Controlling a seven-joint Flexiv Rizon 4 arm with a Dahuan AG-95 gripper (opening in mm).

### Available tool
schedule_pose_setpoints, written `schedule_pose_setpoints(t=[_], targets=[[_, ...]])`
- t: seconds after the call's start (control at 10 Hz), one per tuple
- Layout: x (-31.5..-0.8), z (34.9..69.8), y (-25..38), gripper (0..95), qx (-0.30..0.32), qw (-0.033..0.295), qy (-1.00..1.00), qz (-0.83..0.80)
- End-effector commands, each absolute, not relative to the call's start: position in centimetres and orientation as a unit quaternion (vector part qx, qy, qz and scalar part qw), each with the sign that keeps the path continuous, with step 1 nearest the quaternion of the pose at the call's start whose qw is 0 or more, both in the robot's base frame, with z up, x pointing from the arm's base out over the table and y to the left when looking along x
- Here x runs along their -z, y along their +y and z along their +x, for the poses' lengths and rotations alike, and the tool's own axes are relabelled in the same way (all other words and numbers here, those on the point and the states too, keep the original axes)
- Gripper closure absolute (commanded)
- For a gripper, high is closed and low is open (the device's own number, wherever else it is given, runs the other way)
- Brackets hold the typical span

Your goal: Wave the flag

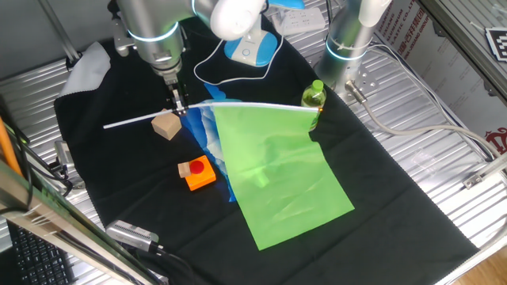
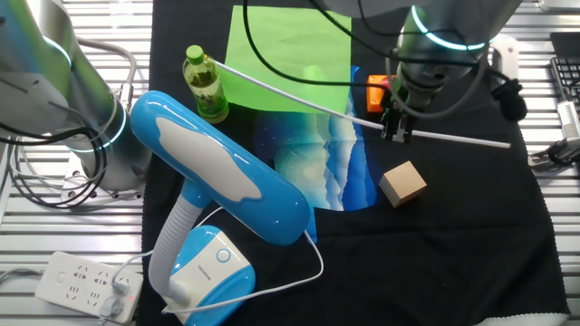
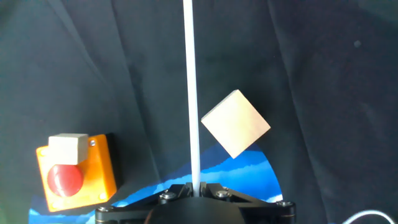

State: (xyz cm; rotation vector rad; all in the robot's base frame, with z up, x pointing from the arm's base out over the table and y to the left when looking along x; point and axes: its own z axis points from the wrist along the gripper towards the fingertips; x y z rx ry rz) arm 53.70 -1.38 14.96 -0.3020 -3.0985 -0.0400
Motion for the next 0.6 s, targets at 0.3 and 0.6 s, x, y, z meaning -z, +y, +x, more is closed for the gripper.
schedule_pose_setpoints(t=[0.3, 0.6], targets=[[-15.09, 54.10, -1.24, 95.0, 0.011, 0.020, -0.994, -0.103], [-15.04, 54.20, -1.12, 95.0, -0.002, 0.012, -0.992, -0.129]])
